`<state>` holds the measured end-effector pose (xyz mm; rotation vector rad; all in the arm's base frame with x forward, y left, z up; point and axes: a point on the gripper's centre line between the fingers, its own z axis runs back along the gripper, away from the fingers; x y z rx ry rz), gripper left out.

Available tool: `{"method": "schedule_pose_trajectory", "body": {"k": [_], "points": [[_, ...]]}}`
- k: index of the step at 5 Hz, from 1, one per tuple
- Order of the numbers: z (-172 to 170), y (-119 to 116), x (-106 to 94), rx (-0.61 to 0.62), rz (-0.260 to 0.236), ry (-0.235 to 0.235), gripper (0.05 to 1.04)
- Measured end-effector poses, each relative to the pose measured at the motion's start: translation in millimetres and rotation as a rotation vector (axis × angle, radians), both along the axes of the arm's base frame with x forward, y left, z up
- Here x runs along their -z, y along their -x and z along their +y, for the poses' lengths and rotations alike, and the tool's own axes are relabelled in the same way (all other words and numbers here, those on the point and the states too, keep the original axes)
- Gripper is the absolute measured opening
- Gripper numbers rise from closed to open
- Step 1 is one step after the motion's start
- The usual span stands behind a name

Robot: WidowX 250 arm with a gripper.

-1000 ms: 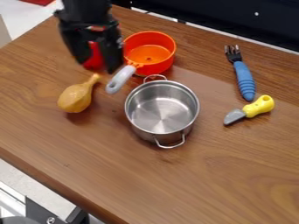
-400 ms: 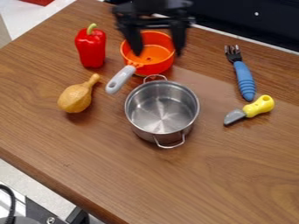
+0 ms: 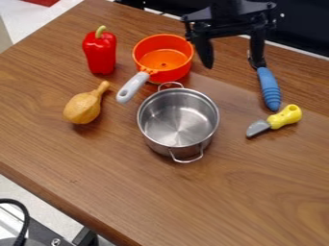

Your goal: Put the blue had blender in the orange pot

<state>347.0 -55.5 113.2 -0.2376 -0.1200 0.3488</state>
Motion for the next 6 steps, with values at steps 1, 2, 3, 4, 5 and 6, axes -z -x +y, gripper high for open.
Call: {"method": "schedule_pose_trajectory", "body": {"k": [1, 2, 3, 4, 5, 6], "points": [[-13.2, -16.2, 11.6, -0.081, -0.019, -0.005, 0.999], [-24.2, -28.8, 20.6, -0.104, -0.027, -0.021, 0.999], [-28.6, -41.9, 30.8, -0.129, -0.01, -0.025, 0.999], [-37.3, -49.0, 34.9, -0.145, 0.018, -0.025, 0.999], [-36.8, -53.9, 44.2, -0.183, 0.056, -0.099, 0.999], [-34.9, -56.6, 52.4, -0.18, 0.049, -0.126, 0.999]]}}
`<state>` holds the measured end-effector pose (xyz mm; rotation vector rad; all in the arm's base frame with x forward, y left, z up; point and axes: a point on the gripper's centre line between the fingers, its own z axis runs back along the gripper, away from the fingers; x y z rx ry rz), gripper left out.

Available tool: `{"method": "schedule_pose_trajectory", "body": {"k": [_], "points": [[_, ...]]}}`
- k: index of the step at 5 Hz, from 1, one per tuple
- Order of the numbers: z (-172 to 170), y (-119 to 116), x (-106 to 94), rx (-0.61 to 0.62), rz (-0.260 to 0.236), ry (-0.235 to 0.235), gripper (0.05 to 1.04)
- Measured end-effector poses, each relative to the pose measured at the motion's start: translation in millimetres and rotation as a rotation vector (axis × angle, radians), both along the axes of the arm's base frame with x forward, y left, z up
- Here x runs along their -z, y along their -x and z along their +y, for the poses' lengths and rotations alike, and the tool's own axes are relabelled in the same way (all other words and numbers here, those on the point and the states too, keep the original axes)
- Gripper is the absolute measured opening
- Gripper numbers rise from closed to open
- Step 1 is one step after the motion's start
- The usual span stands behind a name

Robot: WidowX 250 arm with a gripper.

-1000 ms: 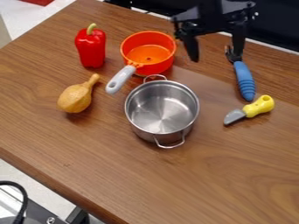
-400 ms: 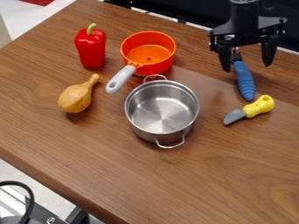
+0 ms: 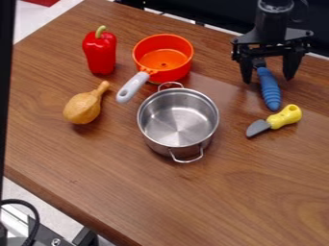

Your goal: Put the blue had blender in the orange pot

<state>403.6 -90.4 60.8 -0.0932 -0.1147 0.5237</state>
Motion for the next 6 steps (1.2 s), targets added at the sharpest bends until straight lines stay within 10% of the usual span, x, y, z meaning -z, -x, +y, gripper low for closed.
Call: {"method": "schedule_pose_trajectory", "body": {"k": [1, 4, 6], "points": [[-0.1, 1.3, 2.9, 0.006, -0.003, -0.013, 0.955], [0.7, 7.4, 14.2, -0.039, -0.037, -0.103, 0.37], [11.5, 8.9, 9.0, -0.06, -0.032, -0.145, 0.368]]}}
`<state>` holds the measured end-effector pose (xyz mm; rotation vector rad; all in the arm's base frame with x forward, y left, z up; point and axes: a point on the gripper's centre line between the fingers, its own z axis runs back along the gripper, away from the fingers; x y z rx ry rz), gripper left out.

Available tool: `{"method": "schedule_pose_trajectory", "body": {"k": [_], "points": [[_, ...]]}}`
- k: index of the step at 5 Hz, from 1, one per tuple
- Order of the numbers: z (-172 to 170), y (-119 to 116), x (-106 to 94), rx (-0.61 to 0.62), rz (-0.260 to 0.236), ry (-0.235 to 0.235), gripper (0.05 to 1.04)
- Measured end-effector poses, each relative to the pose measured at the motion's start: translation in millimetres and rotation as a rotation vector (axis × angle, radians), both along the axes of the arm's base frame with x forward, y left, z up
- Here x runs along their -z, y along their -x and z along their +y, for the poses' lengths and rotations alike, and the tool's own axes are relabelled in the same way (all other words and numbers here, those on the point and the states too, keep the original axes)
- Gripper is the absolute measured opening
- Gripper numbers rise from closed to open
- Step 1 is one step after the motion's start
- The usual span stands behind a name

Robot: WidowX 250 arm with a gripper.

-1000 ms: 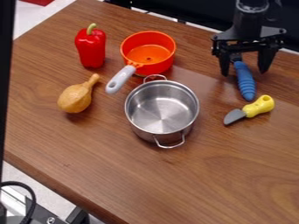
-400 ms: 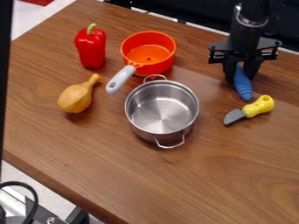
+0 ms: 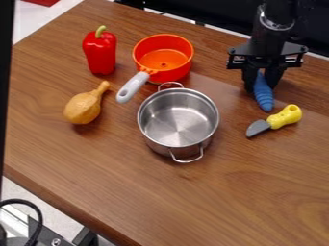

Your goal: Put the blue had blender in the orange pot

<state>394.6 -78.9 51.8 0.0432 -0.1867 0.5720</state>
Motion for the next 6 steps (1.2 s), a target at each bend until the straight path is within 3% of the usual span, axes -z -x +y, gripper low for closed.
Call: {"method": "schedule_pose_trajectory", "body": {"k": [2, 3, 4, 5, 6], "points": [[19.4, -5.6, -44.9, -0.051, -0.017, 0.044, 0.368], [31.1, 0.7, -50.1, -0.123, 0.032, 0.032, 0.367], [38.4, 3.9, -58.3, -0.226, 0.025, 0.055, 0.368], [48.5, 14.2, -67.4, -0.369, 0.004, 0.18, 0.368], [57.5, 19.2, -70.6, -0.466, 0.014, 0.256, 0.368]]}}
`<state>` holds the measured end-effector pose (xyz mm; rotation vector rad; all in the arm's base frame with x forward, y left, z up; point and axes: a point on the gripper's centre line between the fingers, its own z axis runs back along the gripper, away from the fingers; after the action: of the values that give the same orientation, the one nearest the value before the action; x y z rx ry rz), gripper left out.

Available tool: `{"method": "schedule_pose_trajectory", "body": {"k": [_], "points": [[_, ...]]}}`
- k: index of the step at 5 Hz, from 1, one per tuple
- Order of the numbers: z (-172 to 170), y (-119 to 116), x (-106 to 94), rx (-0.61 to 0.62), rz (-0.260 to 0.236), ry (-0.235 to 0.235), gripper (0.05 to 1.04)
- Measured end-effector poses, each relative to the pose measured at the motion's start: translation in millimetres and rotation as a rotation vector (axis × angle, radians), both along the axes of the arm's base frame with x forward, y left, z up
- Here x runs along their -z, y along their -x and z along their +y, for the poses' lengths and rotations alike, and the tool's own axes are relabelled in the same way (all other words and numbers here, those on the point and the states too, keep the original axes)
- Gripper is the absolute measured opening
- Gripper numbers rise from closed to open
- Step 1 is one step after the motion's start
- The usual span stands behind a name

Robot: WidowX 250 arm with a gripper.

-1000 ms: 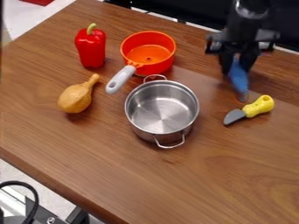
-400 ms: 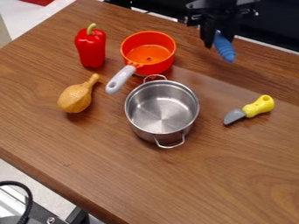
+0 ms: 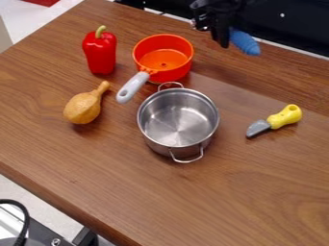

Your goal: Put the blue had blender in the orange pot

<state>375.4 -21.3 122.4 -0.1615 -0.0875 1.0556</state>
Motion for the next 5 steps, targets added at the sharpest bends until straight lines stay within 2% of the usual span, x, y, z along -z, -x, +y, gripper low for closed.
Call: {"method": "schedule_pose_trajectory", "body": {"k": [1, 2, 3, 4, 5], "points": [[7.3, 4.8, 1.0, -0.085, 0.038, 0.068, 0.367], [14.1, 9.1, 0.8, -0.139, 0.071, 0.1, 0.367], [19.2, 13.7, 2.6, -0.16, 0.098, 0.112, 0.367], [26.9, 19.9, 3.1, -0.165, 0.134, 0.105, 0.367], [37.9, 22.4, 7.8, -0.174, 0.135, 0.096, 0.367]]}}
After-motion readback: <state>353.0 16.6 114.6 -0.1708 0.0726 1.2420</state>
